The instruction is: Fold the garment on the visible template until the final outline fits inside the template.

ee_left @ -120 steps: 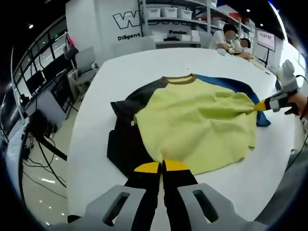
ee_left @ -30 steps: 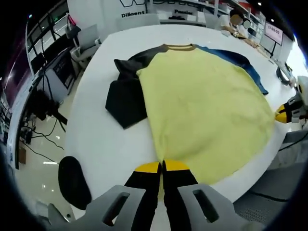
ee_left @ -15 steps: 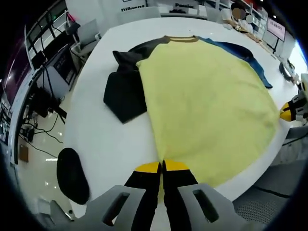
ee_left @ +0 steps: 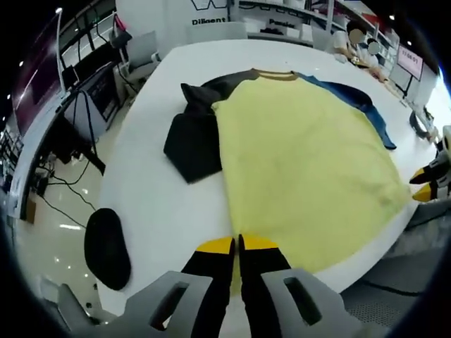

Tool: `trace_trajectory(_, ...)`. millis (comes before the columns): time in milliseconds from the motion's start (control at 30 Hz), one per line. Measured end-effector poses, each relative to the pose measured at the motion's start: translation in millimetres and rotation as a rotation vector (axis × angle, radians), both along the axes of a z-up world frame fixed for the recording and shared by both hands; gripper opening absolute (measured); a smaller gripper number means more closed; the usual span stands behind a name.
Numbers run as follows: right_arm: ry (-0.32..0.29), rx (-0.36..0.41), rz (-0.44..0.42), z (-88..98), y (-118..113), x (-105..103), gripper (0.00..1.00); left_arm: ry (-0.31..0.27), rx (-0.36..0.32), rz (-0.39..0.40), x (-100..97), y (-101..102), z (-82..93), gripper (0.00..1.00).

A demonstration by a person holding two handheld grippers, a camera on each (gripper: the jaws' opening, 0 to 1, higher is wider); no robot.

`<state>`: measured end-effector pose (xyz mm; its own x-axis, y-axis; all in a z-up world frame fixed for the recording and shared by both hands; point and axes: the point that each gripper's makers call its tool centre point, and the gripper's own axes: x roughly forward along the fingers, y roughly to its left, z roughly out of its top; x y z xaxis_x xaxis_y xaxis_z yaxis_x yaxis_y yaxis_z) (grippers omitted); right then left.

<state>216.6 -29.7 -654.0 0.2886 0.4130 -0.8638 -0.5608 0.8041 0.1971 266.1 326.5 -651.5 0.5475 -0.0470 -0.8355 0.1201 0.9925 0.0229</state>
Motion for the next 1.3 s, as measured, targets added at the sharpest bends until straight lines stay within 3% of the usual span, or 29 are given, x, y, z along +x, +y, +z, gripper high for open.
trace_trajectory(200,-0.006,0.060,-0.088,6.6,1.6,6.7,0.30,-0.059,-0.010,0.015,1.0,4.0,17.9,0.09)
trace_trajectory(400,0.053,0.078,-0.259,-13.2,-4.1,13.3,0.31,0.012,-0.037,0.021,-7.8,6.9,-0.4,0.21)
trace_trajectory(467,0.069,0.081,-0.278,-15.2,-2.7,10.2,0.31,0.025,-0.053,0.025,-11.8,4.7,-1.6,0.22)
trace_trajectory(567,0.067,0.085,-0.276,-15.9,1.9,7.7,0.27,0.038,-0.071,0.026,-15.5,3.2,-5.9,0.21)
trace_trajectory(867,0.066,0.078,-0.287,-18.9,3.5,7.7,0.01,0.074,-0.072,0.020,-20.3,-0.6,-18.5,0.16)
trace_trajectory(1033,0.073,0.075,-0.288,-16.9,0.0,5.7,0.00,0.099,-0.005,0.009,-20.6,4.8,-21.8,0.04)
trace_trajectory(1200,0.110,0.043,-0.233,-16.0,-0.9,-4.5,0.00,0.105,-0.002,-0.012,-19.4,-0.1,-21.0,0.04)
trace_trajectory(1300,0.146,0.009,-0.215,-26.3,-4.4,-8.8,0.00,0.112,0.000,-0.020,-20.9,-0.1,-19.7,0.04)
